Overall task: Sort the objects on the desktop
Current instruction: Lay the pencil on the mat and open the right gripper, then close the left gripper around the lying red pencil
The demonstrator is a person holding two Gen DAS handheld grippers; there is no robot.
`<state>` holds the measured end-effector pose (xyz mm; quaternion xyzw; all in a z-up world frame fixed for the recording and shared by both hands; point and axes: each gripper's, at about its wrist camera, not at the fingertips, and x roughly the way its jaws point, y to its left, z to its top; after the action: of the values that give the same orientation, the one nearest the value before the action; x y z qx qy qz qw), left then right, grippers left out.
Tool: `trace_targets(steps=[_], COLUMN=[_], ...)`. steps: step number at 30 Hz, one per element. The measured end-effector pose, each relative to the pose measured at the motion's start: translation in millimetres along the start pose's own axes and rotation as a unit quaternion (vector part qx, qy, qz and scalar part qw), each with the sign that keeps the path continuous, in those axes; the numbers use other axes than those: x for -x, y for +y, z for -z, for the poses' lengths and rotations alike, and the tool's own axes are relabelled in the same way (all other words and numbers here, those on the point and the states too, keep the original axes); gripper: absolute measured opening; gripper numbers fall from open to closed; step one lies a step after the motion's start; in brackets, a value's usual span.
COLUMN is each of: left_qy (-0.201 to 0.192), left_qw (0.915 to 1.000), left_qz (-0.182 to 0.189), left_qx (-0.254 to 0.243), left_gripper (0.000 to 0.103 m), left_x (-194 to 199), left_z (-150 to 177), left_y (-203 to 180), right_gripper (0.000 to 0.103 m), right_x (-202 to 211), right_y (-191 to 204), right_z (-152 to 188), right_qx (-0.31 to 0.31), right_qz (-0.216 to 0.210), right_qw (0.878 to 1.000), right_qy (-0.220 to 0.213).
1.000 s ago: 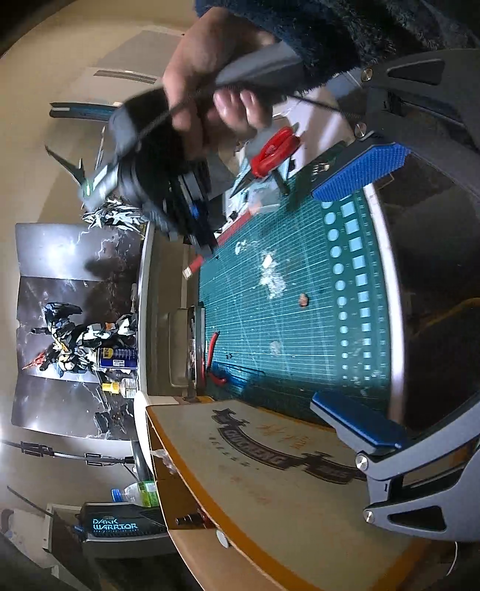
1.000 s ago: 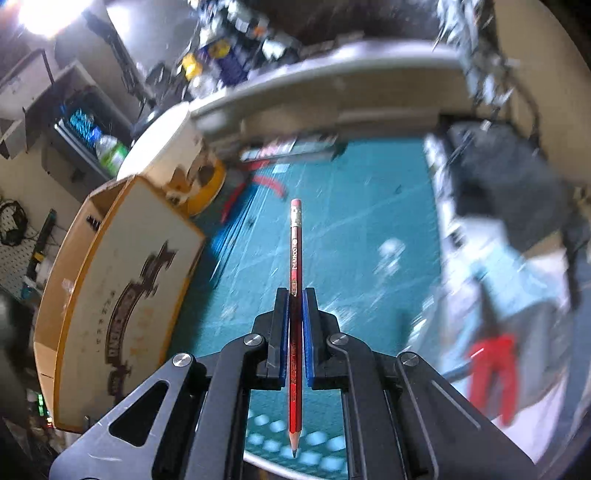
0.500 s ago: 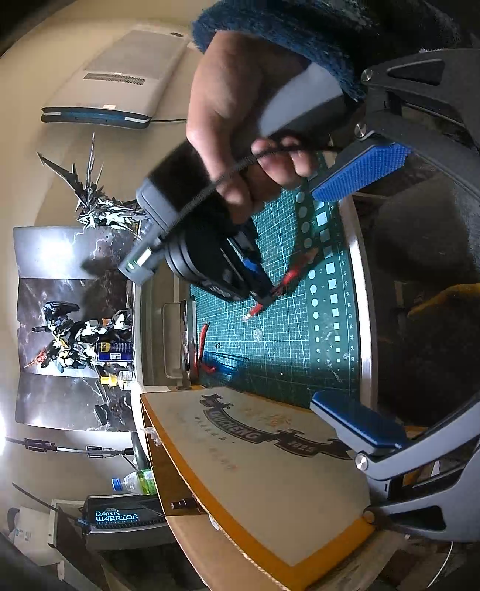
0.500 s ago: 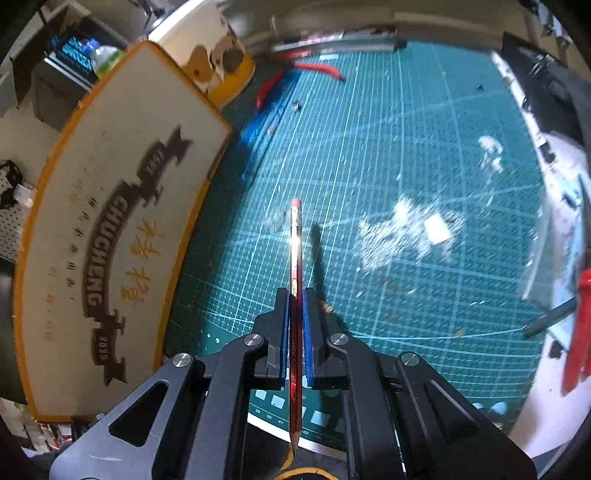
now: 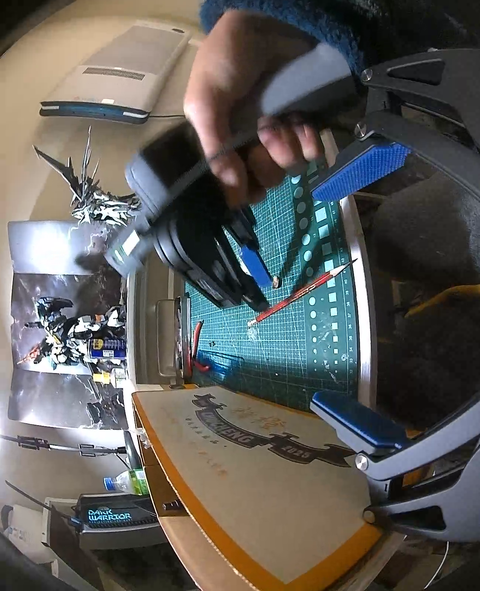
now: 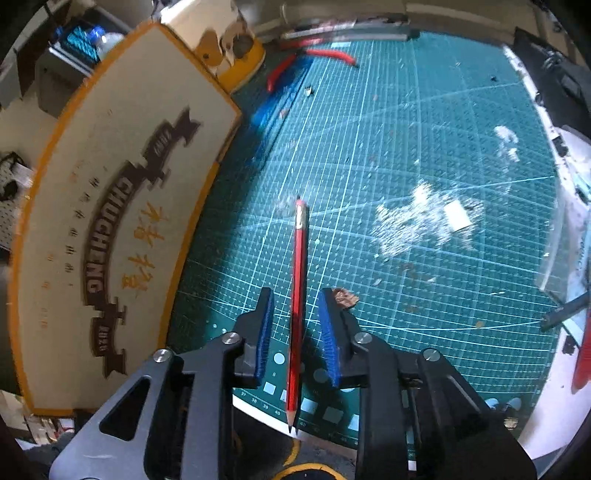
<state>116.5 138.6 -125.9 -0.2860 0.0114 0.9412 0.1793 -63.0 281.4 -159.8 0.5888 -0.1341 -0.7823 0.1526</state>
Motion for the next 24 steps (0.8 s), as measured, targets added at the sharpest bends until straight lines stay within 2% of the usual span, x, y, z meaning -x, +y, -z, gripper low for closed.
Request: trace_targets(steps=[2,4,6,8,10,13,18,24], left_qy=[-0.021,-0.063,-0.103,-0.134,-0.143,-0.144,-0.09,-0.13], left_qw=[0.9996,0.9968,0.9914,0.9858,0.9822,0.9787,0.9852,0.9791], left_qz=[-0.009,-0.025,-0.044,-0.063,-0.089,-0.117,-0.121,-0.147], left_qx=[0.016,0.044,0.067,0.079,0.083,0.088,0.082,0.053], left_gripper=[0.103,0.103,0.103,0.103,0.103,0.103,0.103,0.103], left_x=[0,1,-4,-13,-28,-51,-89,-88], left_z=[2,9,17,25,29,35,44,56], left_y=[1,0,-5,-15,-29,-47,-52,-58], right_gripper=[0.036,0.045,0.063,0.072,0.072,0.072,0.072,0.072], right_x=[22,52,79,102,117,128,122,113], right_y=[-5,-9,-12,-22,-35,-53,-69,-87], right_z=[5,19,40,67,88,114,133,145], right_qx=[0.006,0.03,0.054,0.065,0.061,0.042,0.022,0.008], right_qz=[0.01,0.038,0.076,0.116,0.143,0.147,0.142,0.113], right_qw=[0.999,0.994,0.981,0.964,0.952,0.948,0.951,0.955], right_qy=[-0.038,-0.101,-0.17,-0.232,-0.264,-0.278,-0.272,-0.273])
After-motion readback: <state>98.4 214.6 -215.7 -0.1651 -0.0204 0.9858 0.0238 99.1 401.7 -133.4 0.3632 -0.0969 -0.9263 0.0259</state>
